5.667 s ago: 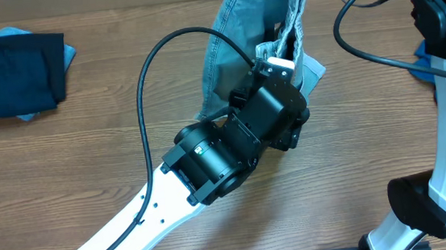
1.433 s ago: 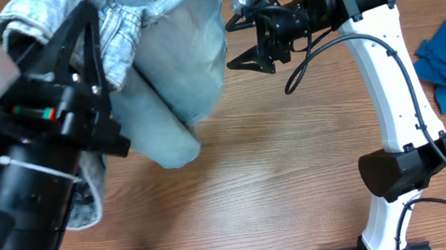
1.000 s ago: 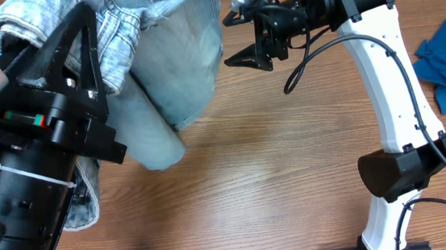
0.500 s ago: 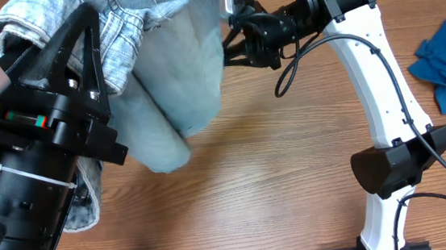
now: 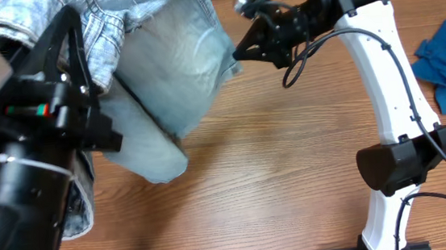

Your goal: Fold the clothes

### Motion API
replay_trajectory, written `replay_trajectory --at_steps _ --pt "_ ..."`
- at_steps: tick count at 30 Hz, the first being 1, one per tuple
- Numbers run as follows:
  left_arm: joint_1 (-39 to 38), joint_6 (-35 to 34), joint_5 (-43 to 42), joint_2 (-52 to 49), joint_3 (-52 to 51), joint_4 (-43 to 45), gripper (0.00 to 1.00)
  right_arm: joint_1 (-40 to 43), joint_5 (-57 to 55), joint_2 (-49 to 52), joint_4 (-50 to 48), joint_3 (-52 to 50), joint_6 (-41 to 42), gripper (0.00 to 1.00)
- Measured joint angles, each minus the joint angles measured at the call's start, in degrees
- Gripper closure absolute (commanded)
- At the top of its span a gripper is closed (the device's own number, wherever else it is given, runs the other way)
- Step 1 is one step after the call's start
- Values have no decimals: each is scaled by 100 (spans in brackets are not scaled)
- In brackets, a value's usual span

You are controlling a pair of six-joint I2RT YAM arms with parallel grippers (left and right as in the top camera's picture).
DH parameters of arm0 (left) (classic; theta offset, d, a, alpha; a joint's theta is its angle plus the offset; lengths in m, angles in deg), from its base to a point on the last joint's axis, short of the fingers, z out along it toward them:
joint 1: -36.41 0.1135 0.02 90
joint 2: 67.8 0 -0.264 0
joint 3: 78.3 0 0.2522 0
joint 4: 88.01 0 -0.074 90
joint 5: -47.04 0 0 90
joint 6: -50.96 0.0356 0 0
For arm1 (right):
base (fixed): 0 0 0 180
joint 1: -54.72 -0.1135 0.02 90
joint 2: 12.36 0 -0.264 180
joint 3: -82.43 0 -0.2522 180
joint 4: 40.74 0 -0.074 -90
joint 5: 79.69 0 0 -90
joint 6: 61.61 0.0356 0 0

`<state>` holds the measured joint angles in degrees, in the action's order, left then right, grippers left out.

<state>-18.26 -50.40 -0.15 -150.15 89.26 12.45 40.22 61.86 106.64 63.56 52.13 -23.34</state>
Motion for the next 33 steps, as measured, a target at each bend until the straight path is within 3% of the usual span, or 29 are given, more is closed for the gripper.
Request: replay_trajectory --at_steps 10,12,14,15,17,20,21,26,33 --pt "0 90 531 -485 2 -369 93 160 -715 -479 -295 0 1019 96" --pt "0 61 590 -568 2 -531 85 162 -970 -597 -378 0 1309 96" --pt "0 -20 636 -667 2 -669 68 168 -1174 -662 -402 0 1563 96" --pt "2 -37 647 -702 0 -691 68 170 -1241 -675 -402 0 1644 96" --pt "87 -223 660 -787 0 -800 69 184 -1486 -678 -466 0 1941 96" --pt "315 -435 673 -857 0 -905 94 286 -1808 -678 -566 0 2369 96" --pt "409 -503 669 -866 0 -903 96 352 -1917 -678 -595 0 2527 96" --pt "901 -632 420 -870 0 -1010 96 796 -2286 -678 -846 0 3209 96" --pt "1685 -804 -229 -1178 7 -1342 96 1137 -2562 -678 -1091 0 3563 96"
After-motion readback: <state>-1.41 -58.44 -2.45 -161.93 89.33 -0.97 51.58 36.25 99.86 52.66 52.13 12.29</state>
